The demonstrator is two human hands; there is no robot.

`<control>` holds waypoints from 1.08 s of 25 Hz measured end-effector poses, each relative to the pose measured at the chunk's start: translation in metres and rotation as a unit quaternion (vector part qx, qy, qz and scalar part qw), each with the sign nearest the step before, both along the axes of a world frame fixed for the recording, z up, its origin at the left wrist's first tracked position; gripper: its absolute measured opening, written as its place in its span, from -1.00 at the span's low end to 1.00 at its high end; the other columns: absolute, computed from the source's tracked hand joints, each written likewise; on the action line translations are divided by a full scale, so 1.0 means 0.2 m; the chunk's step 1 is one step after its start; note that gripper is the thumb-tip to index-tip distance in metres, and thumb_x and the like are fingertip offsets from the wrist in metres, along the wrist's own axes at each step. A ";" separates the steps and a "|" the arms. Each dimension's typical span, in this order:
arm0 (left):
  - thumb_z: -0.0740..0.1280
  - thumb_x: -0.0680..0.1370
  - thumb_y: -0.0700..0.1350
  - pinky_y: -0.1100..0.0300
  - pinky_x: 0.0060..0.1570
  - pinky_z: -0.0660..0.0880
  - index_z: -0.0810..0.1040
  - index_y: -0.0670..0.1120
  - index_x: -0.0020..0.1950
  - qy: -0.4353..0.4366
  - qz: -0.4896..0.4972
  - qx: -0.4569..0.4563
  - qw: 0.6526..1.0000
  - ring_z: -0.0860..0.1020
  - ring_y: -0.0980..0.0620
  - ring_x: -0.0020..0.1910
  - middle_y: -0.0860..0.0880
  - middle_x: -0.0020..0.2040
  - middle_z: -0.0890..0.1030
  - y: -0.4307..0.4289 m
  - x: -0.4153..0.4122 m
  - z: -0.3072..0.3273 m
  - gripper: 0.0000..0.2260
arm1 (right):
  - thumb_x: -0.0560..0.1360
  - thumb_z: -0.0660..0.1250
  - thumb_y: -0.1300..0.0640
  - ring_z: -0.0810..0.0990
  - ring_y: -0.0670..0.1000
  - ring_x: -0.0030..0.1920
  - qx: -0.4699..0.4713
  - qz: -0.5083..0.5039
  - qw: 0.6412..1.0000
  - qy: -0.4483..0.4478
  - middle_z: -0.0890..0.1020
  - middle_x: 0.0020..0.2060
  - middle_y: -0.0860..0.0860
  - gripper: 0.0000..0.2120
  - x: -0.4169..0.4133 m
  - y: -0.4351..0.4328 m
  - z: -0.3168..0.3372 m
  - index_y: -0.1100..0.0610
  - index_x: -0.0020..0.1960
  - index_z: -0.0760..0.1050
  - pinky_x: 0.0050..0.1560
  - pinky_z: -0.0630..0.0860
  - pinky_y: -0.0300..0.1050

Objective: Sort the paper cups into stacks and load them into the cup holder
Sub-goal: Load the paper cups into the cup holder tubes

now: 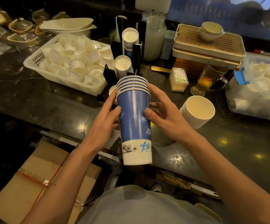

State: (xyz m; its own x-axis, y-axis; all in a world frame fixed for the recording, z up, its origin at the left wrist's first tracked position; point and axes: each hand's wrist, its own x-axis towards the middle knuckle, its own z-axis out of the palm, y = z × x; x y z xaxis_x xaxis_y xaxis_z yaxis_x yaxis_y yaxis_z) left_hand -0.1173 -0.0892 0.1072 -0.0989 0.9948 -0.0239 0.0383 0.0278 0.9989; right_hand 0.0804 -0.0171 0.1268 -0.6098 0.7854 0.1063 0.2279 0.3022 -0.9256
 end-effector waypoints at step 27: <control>-0.04 0.68 -0.02 0.06 -0.08 0.28 0.44 -0.13 -0.12 0.286 0.045 -0.148 0.946 0.40 0.12 -0.22 0.08 -0.20 0.43 0.39 -0.33 0.16 -0.64 | 0.68 0.04 0.01 0.57 0.01 -0.07 -0.169 -0.151 0.960 -0.166 0.62 -0.12 0.03 -0.67 -0.51 0.27 0.06 0.02 -0.12 0.50 -0.01 0.43 -0.08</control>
